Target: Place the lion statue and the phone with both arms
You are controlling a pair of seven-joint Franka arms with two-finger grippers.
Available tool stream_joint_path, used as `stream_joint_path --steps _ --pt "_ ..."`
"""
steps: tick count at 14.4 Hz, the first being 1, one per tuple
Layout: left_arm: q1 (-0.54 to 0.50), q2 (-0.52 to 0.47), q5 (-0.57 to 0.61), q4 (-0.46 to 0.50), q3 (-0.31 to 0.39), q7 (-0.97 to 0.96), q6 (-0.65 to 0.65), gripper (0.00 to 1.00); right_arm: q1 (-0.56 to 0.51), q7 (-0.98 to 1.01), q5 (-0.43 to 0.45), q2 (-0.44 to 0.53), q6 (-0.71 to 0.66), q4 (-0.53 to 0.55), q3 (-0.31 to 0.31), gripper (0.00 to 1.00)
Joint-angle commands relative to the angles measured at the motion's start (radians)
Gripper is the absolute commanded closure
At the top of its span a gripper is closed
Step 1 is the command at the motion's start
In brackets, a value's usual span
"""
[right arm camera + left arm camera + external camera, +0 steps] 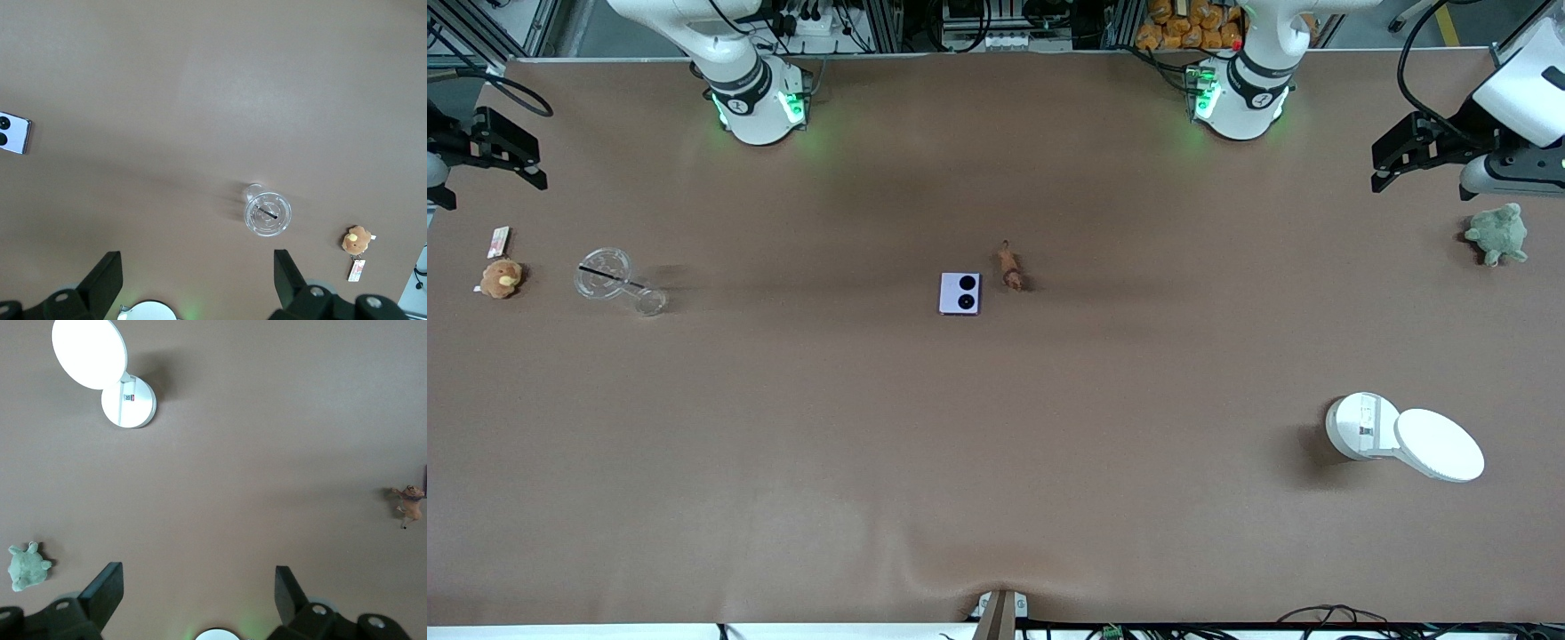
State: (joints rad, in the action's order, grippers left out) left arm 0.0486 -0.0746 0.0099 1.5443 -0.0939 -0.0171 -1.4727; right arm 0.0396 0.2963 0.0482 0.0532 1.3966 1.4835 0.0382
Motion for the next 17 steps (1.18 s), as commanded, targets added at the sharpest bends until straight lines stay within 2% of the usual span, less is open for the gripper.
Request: stream_joint_path --steps 1,6,9,17 --pt "-0.004 -0.007 0.015 -0.012 -0.006 0.000 0.025 0.00 -0.004 0.007 0.007 -0.006 -0.055 -0.026 -0.001 0.00" --pt "-0.006 -0.004 0.018 -0.007 -0.003 -0.003 0.032 0.00 -0.006 0.006 -0.025 -0.007 -0.050 -0.025 0.005 0.00" --pt "-0.048 0.009 0.016 -0.007 0.005 0.008 0.034 0.00 -0.006 0.006 -0.030 -0.007 -0.051 -0.025 0.011 0.00" --pt "-0.039 0.048 0.013 -0.007 -0.006 0.000 0.034 0.00 -0.004 0.004 -0.037 -0.007 -0.054 -0.023 0.017 0.00"
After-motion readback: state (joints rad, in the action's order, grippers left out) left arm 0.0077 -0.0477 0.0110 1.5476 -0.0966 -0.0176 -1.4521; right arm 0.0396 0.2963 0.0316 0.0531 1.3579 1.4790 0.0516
